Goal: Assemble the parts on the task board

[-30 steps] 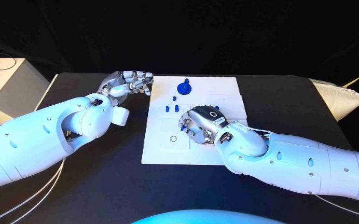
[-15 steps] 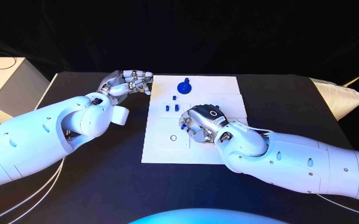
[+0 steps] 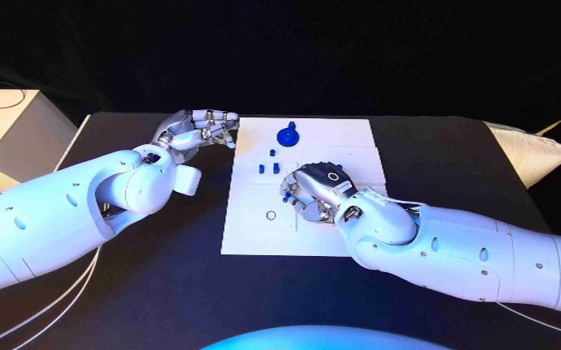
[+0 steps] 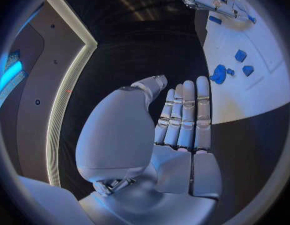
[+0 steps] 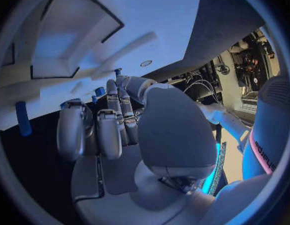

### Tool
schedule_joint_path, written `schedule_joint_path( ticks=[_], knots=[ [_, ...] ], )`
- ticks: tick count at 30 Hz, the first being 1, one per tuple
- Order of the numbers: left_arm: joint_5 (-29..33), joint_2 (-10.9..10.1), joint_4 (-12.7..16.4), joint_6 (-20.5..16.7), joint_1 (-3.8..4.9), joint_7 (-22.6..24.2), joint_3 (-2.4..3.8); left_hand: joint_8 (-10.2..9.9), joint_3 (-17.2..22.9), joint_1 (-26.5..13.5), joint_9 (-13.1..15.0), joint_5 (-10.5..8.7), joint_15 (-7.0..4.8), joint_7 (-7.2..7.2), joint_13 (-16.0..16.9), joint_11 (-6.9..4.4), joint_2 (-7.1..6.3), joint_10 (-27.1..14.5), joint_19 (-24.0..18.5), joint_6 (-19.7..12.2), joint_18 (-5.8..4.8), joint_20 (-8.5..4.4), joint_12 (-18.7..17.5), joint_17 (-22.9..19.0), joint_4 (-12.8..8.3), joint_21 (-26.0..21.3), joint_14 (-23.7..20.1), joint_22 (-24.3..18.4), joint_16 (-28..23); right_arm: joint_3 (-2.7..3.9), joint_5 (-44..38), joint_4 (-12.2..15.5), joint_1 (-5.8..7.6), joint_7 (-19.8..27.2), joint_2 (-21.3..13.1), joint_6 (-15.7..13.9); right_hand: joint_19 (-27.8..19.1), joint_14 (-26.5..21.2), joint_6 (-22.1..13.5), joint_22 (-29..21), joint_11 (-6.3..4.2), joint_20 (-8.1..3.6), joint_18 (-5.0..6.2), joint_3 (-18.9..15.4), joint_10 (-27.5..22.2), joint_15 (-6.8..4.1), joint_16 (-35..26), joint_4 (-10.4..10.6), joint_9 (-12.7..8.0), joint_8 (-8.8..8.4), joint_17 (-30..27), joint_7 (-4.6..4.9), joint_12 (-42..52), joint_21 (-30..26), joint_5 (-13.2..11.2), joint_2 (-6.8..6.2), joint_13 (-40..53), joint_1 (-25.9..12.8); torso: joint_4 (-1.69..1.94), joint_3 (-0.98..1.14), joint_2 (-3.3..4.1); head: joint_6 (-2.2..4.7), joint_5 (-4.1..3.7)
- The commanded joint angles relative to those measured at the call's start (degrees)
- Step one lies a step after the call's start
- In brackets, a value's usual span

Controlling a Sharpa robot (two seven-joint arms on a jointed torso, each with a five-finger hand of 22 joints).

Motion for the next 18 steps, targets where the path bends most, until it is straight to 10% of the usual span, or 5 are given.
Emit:
schedule_joint_path(
  ticks=[1,18],
  knots=[
    [0.30,0.04,0.12,0.60,0.01,0.16,0.05,-0.40,-0.39,0.39,-0.10,0.03,0.10,0.15,-0.09,0.08,-0.03,-0.48,0.34,-0.38,0.70,0.10,-0.22,-0.08,-0.04,-0.25,0.37,-0.05,-0.20,0.00,-1.59,-0.17,-0.05,-0.66,0.10,0.39,1.80,3.56,0.27,4.46,-1.76,-0.41,-0.49,-0.07,2.24,-0.24,0.08,-0.23,0.04,0.25,3.44,-0.05,0.20,-0.23,0.15,0.60,0.06,0.04,0.02,-0.02,0.00,0.00,-0.02],
    [0.30,-0.16,0.27,0.50,0.01,0.07,0.05,-0.40,-0.39,0.39,-0.10,0.03,0.10,0.15,-0.09,0.08,-0.03,-0.48,0.34,-0.38,0.70,0.10,-0.22,-0.08,-0.04,-0.25,0.37,-0.05,-0.20,-0.03,-1.10,-1.31,-0.05,0.44,1.27,5.30,1.82,3.57,0.29,4.51,-1.74,-0.42,-0.51,-0.02,2.30,-0.23,0.10,-0.33,0.12,0.26,3.45,-0.02,0.18,-0.17,0.17,0.56,0.01,-0.19,0.03,-0.07,0.01,-0.56,0.35]
  ],
)
